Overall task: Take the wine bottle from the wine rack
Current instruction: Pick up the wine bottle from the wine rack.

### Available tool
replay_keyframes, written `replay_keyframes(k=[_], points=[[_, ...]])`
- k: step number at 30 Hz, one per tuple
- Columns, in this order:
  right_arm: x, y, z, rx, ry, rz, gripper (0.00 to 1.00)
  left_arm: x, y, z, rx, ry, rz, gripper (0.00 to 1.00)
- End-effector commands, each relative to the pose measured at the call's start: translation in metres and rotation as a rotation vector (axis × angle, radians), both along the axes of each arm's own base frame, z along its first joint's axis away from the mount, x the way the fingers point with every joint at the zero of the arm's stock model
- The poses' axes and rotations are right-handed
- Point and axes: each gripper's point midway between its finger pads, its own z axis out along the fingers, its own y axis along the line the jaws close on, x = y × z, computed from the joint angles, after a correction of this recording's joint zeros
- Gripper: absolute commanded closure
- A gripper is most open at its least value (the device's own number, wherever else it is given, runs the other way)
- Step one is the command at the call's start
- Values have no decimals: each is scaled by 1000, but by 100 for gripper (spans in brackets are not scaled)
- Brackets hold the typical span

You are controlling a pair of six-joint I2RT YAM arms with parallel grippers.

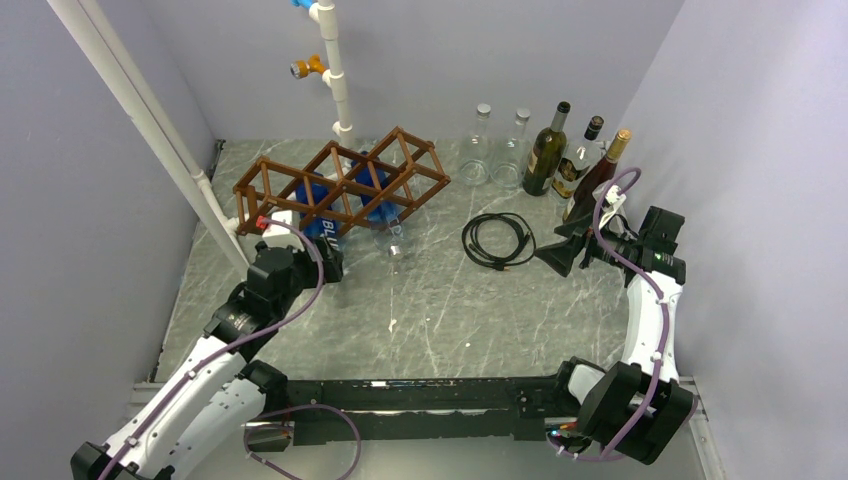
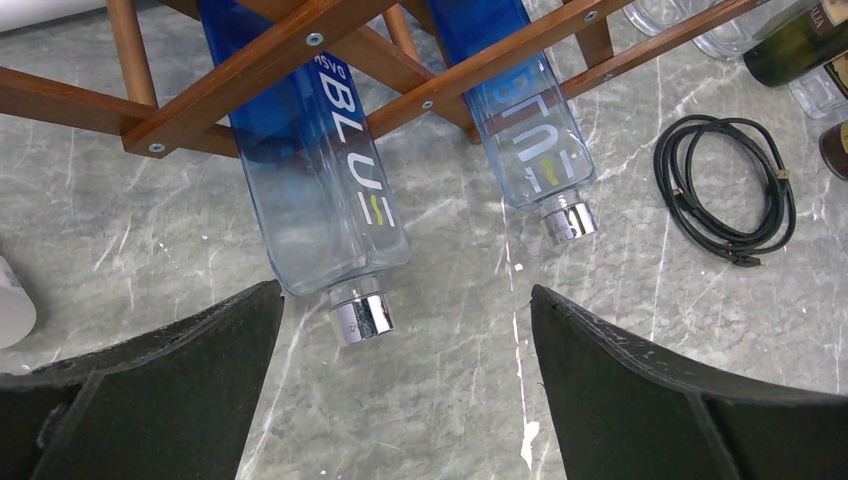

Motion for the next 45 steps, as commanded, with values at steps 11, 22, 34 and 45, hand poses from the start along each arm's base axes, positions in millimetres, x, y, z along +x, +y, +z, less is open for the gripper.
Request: replay_keyframes(k=[11,22,34,45], points=[[4,-3,7,-23,-53,-1,0,16,2,9,-49,-2,36,0],[3,-2,7,-21,-54,1,0,30,13,-12,-83,101,39,1],[3,-1,7,-18,-55,6,0,56,18,-36,-157,112,-25,1],[3,-1,7,-17,-52,8,0,69,27,-55,-200,114,6,1]])
